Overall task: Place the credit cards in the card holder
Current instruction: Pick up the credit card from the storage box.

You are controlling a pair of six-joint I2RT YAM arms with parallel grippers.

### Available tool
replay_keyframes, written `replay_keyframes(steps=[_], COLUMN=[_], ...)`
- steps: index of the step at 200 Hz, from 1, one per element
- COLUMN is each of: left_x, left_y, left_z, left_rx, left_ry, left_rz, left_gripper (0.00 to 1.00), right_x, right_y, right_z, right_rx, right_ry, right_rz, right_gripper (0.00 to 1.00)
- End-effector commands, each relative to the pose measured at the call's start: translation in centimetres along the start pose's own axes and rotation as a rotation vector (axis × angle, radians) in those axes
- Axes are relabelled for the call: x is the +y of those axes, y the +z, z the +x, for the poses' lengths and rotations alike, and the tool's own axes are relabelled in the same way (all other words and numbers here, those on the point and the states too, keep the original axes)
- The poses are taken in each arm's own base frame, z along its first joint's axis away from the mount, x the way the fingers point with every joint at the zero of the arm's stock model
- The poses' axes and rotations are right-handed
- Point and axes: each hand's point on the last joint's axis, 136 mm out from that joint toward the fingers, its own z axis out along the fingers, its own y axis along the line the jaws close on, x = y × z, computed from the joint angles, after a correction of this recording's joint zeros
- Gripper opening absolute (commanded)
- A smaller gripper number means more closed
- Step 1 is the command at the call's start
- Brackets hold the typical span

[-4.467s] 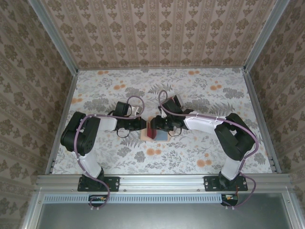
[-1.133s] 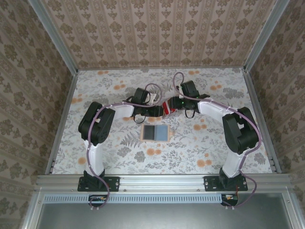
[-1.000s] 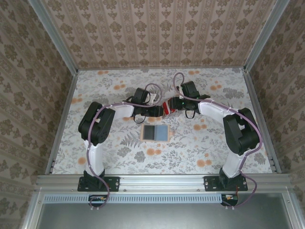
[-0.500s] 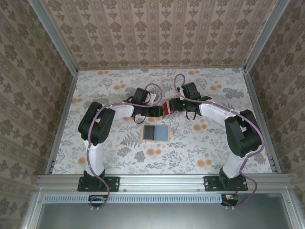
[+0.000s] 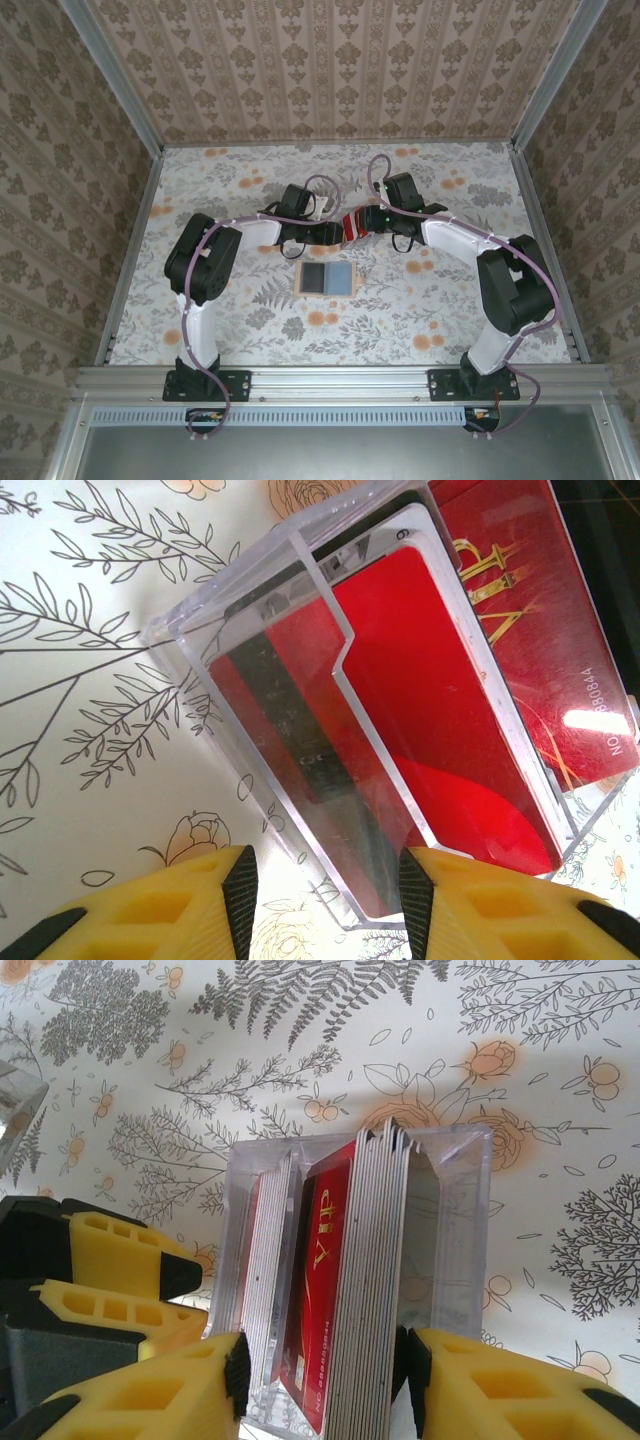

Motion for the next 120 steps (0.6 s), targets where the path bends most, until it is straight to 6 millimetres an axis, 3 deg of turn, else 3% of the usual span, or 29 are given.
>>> replay_keyframes(steps=[1, 47, 120], left_x=[-0.7, -0.7, -0.6], left_y=[-0.5, -0.5, -0.5], left_z=[-0.7, -0.7, -0.7], left_rx=[-0.013, -0.01, -0.008], left_ry=[0.035, 0.037, 0.037], left_rz=[0.005, 0.002, -0.004], left_gripper=[0.45, 0.45, 0.45], right_x=[1.2, 0.4, 0.2], right_y=[-1.0, -1.1, -1.7], right_z=[-0.9, -1.0, -1.3], right_rx=[-0.044, -0.052, -0.076], right_ry=[-0.01, 0.005, 0.014], right_rz=[-0.04, -0.016, -0.019], right_gripper=[0.44, 0.32, 0.31])
